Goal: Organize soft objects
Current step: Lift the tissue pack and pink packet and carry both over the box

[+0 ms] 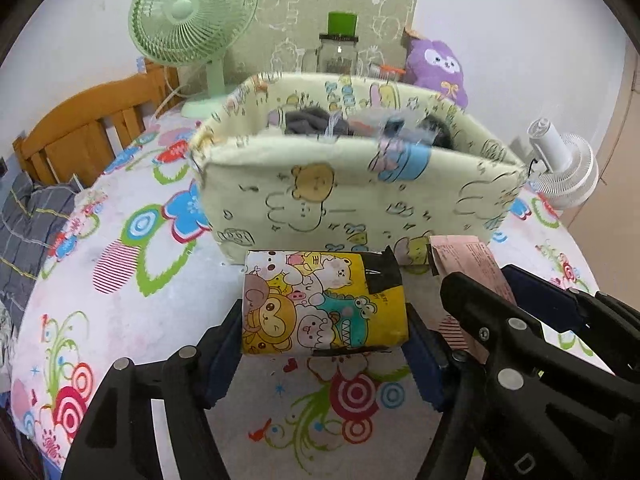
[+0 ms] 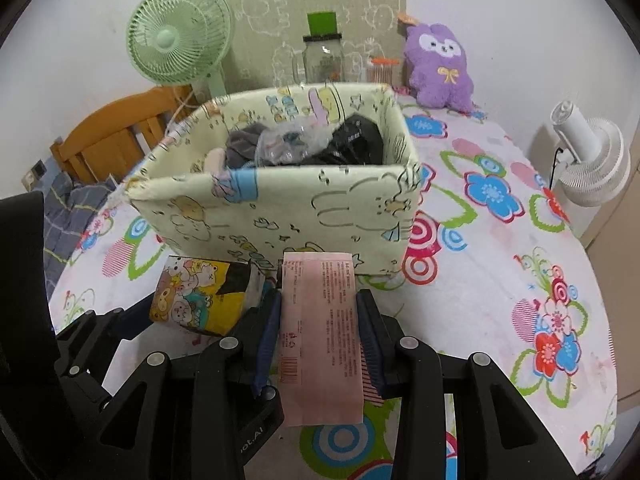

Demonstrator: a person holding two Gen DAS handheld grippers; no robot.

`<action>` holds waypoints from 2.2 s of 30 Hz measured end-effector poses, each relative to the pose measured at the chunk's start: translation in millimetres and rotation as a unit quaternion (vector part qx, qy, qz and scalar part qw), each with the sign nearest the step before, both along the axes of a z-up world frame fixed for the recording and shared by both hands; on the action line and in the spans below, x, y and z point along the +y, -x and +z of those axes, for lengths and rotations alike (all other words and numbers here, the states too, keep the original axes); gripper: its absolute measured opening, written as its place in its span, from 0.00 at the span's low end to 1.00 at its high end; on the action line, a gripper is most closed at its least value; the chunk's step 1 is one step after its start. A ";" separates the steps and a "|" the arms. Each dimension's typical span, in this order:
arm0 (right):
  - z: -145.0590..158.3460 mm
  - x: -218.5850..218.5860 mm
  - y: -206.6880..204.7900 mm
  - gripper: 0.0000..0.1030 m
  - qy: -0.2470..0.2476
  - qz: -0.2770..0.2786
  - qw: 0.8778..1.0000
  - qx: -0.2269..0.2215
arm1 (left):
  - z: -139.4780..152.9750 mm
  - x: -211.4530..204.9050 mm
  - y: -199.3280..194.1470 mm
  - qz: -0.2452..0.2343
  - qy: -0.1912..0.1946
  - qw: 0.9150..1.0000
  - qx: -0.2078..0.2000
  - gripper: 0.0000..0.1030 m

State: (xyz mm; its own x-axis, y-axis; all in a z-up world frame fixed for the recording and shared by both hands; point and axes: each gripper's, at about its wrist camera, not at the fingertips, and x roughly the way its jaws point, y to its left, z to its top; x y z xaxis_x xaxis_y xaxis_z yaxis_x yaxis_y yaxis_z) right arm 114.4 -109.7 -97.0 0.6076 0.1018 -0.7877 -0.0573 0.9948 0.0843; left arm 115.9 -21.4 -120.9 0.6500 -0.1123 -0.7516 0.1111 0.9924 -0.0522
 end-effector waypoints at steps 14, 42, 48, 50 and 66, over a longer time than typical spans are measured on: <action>45.7 -8.2 35.7 0.40 -0.014 -0.004 0.999 -0.047 | 49.3 -7.7 38.8 -0.010 -0.021 0.998 -0.051 0.72; 115.2 -19.9 69.3 0.40 -0.003 -0.004 0.993 -0.119 | 114.4 -19.0 76.2 -0.014 -0.023 0.992 -0.123 0.72; 117.4 -19.7 60.0 0.40 -0.003 -0.004 0.993 -0.117 | 116.5 -18.9 67.2 -0.016 -0.019 0.993 -0.118 0.72; 117.4 -19.9 57.1 0.40 -0.004 -0.004 0.993 -0.117 | 117.0 -18.9 64.0 -0.016 -0.019 0.993 -0.118 0.72; 112.8 -15.3 6.6 0.40 -0.007 0.000 0.995 -0.101 | 114.8 -15.5 19.5 -0.005 -0.024 0.994 -0.103 0.72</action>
State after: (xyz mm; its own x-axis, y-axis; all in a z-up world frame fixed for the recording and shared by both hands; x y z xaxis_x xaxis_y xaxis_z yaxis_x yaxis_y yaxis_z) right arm 107.8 -125.0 15.8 0.7526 0.1127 -0.6487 -0.0753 0.9935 0.0853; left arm 96.4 -36.8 -6.1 0.7898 -0.0868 -0.6072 0.1249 0.9920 0.0207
